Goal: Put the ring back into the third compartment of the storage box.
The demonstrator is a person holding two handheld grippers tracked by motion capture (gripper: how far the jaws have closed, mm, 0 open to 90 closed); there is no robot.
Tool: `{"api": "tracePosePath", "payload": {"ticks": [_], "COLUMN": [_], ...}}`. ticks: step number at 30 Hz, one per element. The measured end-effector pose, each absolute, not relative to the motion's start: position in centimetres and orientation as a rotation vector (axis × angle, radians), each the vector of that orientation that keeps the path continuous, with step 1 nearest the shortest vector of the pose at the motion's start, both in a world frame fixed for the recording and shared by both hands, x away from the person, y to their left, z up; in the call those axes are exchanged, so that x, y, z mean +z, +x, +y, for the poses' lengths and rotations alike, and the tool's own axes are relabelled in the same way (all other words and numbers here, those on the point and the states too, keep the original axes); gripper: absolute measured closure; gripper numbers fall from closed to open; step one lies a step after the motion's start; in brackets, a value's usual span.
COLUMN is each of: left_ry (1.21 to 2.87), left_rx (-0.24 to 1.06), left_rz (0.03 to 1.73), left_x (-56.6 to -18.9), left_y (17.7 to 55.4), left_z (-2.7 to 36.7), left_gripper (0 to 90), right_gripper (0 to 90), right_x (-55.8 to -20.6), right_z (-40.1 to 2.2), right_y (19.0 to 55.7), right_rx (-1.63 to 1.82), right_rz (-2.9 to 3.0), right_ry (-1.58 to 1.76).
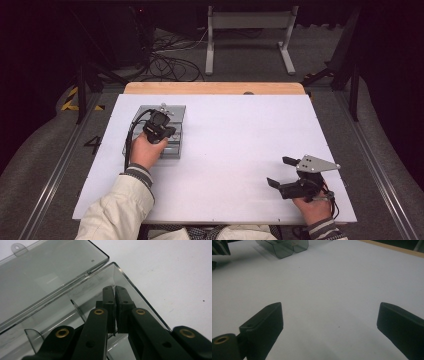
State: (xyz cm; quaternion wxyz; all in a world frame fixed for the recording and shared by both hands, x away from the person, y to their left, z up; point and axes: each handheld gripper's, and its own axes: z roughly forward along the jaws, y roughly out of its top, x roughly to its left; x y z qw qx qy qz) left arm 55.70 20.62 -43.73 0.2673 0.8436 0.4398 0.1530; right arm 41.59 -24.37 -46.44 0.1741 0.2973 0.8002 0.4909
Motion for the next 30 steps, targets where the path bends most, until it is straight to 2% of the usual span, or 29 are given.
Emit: {"api": "tracePosePath", "payload": {"ticks": [21, 28, 30], "left_ry": [2.322, 2.310, 2.291], "left_rx": [0.407, 0.481, 0.518], "left_rz": [1.195, 1.211, 1.221], "left_x": [-44.54, -44.57, -44.45], "left_y": [56.23, 56.36, 56.30], "left_z": [20.05, 20.02, 20.03], "left_gripper": [87.6, 86.3, 81.6], "right_gripper": [7.0, 7.0, 7.0], "right_x": [-46.44, -46.42, -46.43], "right_z": [-24.36, -24.37, -24.35], "right_y": [41.55, 41.52, 41.52], "right_rx": [1.396, 1.395, 1.399], "right_rz": [2.271, 2.275, 2.276], "right_ry": [0.839, 0.835, 0.832]}}
